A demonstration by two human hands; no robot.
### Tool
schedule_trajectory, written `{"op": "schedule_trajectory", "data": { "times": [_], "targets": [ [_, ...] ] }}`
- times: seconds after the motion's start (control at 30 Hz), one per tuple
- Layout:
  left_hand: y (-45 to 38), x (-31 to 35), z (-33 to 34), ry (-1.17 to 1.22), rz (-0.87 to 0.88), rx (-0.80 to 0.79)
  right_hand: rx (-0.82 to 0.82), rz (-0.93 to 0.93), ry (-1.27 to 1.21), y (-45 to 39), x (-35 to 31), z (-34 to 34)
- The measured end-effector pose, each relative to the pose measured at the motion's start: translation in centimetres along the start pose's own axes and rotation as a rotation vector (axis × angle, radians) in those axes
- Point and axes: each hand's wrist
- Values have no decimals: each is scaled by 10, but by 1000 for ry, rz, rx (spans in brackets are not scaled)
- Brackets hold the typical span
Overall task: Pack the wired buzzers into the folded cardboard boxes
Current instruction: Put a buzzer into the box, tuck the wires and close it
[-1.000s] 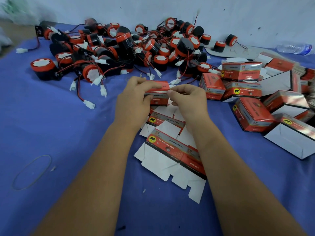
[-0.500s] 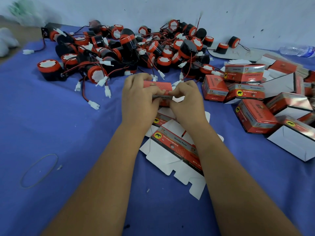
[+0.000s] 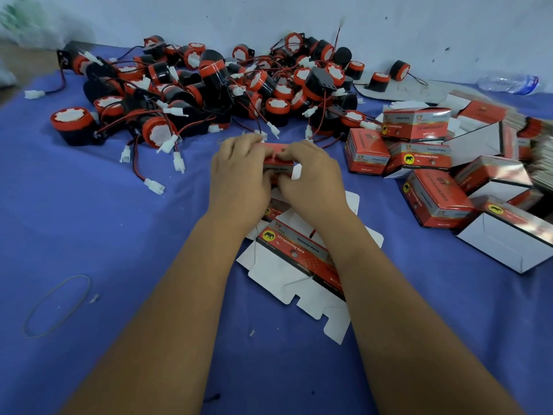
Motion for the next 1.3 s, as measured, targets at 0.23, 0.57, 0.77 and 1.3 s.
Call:
{"op": "schedule_trajectory", "data": {
  "times": [0.23, 0.57, 0.77, 1.3],
  "targets": [
    [5, -3, -10, 332, 27, -76, -175, 88, -296, -3, 10, -9],
    [7, 11, -10, 544, -38, -42, 467, 177, 7, -8, 42, -49],
    [12, 11, -2, 266, 13, -517, 544, 460, 345, -4, 79, -69],
    [4, -9, 0, 273, -78, -136, 266, 56, 147, -6, 27, -37]
  ]
}}
Point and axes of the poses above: each hand's wrist, its own y-axis away from the middle knuckle, its own z-axis out of the palm, x = y × z, and after that the axes turned 11 degrees about y, right-handed
